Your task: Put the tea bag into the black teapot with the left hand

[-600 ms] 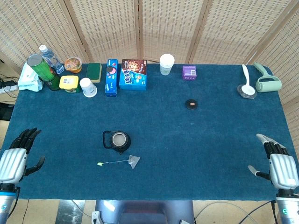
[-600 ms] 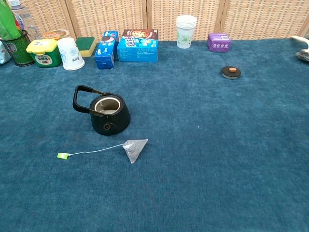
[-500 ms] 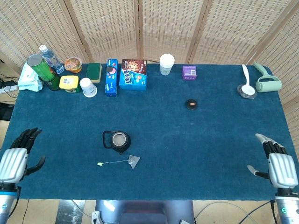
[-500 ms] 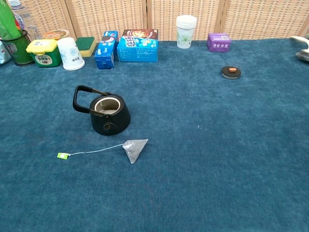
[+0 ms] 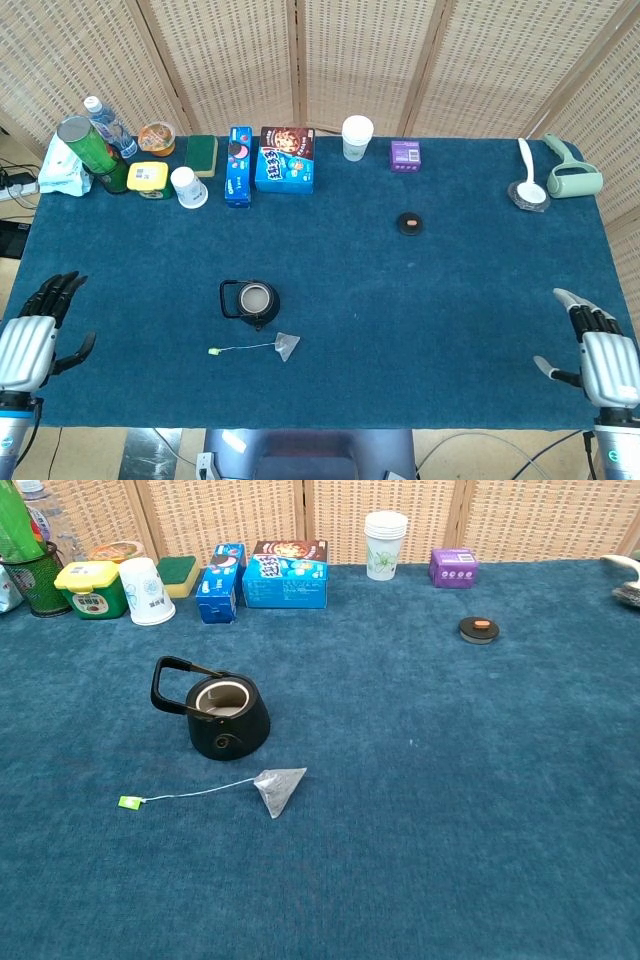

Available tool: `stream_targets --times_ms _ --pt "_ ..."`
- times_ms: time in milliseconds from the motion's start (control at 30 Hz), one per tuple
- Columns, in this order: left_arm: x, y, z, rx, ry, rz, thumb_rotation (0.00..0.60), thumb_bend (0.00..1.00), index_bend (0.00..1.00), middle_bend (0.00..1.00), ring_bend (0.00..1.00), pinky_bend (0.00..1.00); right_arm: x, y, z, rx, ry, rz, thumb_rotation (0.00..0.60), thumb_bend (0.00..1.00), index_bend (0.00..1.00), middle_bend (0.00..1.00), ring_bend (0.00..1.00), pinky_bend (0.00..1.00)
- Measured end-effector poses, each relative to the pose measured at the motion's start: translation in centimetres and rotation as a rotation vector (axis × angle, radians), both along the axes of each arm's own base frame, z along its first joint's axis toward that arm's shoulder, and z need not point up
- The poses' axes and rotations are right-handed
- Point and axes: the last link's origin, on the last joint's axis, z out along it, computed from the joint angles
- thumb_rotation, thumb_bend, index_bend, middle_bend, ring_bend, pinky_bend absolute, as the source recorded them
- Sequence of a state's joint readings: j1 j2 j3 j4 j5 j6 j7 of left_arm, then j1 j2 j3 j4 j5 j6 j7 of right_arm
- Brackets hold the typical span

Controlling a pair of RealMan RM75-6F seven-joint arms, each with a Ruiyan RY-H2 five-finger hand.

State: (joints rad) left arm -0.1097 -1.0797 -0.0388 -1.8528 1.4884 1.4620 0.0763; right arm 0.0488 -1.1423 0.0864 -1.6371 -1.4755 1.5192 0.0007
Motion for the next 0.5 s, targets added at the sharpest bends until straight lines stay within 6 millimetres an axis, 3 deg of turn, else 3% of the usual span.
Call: stream_targets --times_ms 133,267,333,433,500 --pt "0.2 0.1 0.2 -0.007 0.016 -0.01 0.6 0.43 0.1 0.08 0.02 0.12 0.1 -0.1 -0.1 0.005 -0.002 0.007 0.6 0.09 0.15 0.2 0.2 0.21" --pt "0.4 0.2 0.3 -0.025 0.029 -0.02 0.6 0.41 0.1 0.13 0.12 0.15 0.0 -0.1 -0.1 -0.001 -0.004 0.007 0.6 0.09 0.15 0.2 0.2 0.21" --pt "0.5 0.3 0.3 -0.032 0.037 -0.025 0.6 0.4 0.1 0.19 0.19 0.23 -0.1 0.1 0.0 -0.005 -0.008 0.004 0.6 0.09 0.15 0.2 0.2 0.21" --pt "0.8 0.6 0.4 -0.05 0.06 -0.037 0.6 0.38 0.1 0.36 0.36 0.42 -0.4 0.2 0.0 -0.01 -0.012 -0.006 0.6 0.09 0.15 0.2 0.2 0.21" --pt "1.1 0.9 0.3 -0.067 0.079 -0.048 0.6 0.36 0.1 0.57 0.57 0.61 -0.6 0.4 0.1 -0.01 -0.014 -0.012 0.6 0.09 0.15 0.2 0.21 0.21"
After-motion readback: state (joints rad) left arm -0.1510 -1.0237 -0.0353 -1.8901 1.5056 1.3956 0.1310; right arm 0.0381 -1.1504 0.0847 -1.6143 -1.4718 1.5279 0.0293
